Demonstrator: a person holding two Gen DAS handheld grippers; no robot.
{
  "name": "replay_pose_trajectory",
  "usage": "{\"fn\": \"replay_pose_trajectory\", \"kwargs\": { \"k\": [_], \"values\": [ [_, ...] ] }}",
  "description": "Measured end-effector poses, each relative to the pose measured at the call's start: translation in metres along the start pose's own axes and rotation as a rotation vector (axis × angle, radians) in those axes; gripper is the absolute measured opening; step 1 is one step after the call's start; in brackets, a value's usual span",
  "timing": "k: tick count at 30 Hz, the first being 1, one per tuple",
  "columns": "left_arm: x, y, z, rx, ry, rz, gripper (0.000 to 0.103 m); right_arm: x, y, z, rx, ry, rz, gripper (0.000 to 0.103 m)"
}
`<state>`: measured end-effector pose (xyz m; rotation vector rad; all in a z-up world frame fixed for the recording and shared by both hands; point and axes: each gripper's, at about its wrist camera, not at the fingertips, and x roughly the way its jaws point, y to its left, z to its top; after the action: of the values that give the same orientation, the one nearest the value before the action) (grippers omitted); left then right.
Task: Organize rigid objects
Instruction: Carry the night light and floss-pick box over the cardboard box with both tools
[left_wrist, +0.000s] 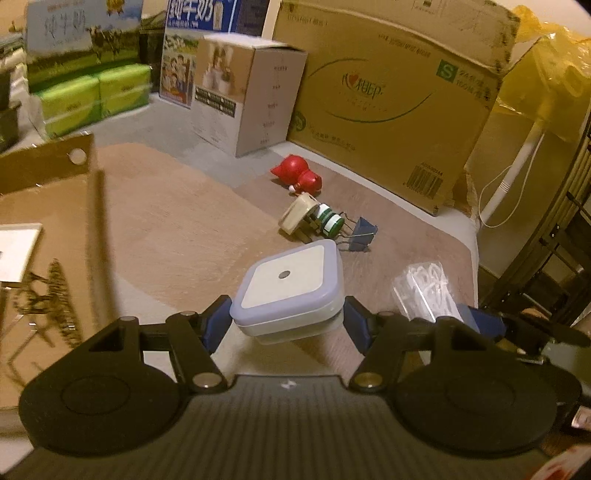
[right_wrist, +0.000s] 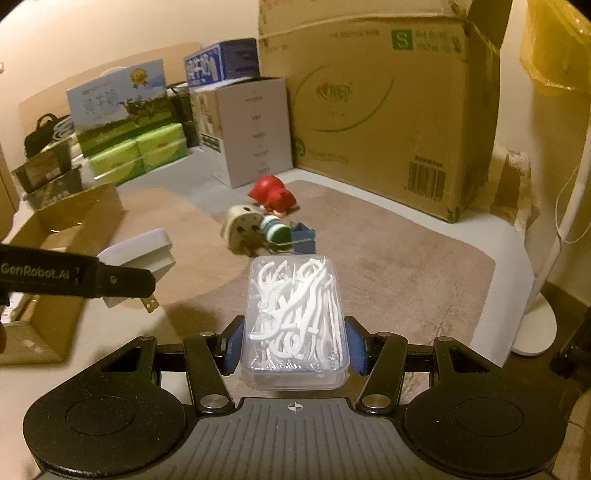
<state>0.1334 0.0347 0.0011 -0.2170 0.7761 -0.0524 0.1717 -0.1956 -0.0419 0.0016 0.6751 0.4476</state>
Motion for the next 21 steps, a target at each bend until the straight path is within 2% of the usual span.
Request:
{"fn": "replay_pose_trajectory", "kwargs": {
  "k": [7, 21],
  "values": [
    [-0.038, 0.012, -0.004, 0.026, -0.05, 0.046, 0.062, -0.019, 0.024, 0.005, -0.03, -0.032, 0.046, 0.055],
    [-0.1, 0.06, -0.014, -0.011, -0.115, 0.164, 0.062, -0.035, 0.086, 0.015, -0.088, -0.064, 0.175, 0.055]
  ]
}}
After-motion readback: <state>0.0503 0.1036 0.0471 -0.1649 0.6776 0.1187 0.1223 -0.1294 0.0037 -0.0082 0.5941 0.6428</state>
